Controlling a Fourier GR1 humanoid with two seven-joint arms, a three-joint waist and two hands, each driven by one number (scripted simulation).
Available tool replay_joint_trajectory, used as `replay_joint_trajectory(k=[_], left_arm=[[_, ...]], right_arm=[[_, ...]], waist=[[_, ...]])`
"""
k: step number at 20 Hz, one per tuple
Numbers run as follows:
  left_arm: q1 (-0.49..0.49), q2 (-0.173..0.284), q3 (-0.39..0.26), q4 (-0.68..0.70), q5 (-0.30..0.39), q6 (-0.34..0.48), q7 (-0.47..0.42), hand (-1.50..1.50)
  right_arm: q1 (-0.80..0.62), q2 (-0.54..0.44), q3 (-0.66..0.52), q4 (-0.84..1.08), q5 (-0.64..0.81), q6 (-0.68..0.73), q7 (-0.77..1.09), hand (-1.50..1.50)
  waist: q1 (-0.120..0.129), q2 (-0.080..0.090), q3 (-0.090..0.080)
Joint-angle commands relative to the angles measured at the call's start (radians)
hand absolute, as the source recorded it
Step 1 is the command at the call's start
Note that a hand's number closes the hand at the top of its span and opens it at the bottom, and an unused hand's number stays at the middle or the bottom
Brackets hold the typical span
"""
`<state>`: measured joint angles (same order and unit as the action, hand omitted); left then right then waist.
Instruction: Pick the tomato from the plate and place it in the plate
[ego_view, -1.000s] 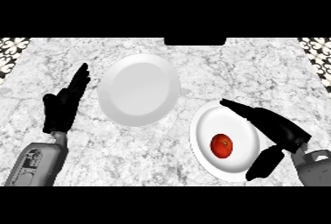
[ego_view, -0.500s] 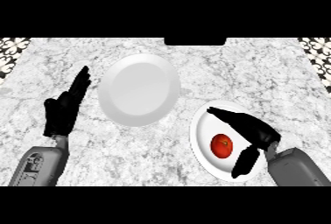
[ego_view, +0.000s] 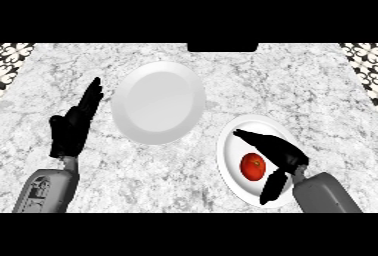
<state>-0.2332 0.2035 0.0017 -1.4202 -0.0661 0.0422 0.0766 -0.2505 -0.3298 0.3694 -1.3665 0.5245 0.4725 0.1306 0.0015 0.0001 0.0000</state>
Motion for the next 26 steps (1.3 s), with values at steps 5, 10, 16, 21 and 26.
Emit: replay_joint_trajectory(k=[5,10,16,21,26], left_arm=[[-0.034,0.051,0.070,-0.069,0.046,-0.068,0.104,0.00],[0.002,-0.032,0.008,-0.029,-0.048,-0.017,0.020,0.00],[0.011,-0.002,0.051,-0.010,-0.015,-0.057,-0.005,0.00],[0.002,-0.016,0.045,-0.003,-0.029,-0.028,0.018,0.00],[-0.010,-0.007,0.052,-0.019,-0.014,-0.047,0.031,0.00]], right_arm=[[-0.038,0.028,-0.069,0.078,0.084,-0.073,-0.116,1.50],[-0.036,0.043,-0.115,0.154,0.153,-0.108,-0.217,1.50],[-0.040,0.074,-0.172,0.118,0.188,-0.190,-0.131,1.50],[-0.002,0.048,-0.223,0.090,0.391,-0.392,0.216,1.50],[-0.067,0.095,-0.218,-0.091,0.482,-0.546,0.268,1.50]], waist=[[0.001,-0.001,0.000],[0.000,0.000,0.000],[0.000,0.000,0.000],[-0.022,-0.004,-0.002],[-0.011,-0.005,-0.001]])
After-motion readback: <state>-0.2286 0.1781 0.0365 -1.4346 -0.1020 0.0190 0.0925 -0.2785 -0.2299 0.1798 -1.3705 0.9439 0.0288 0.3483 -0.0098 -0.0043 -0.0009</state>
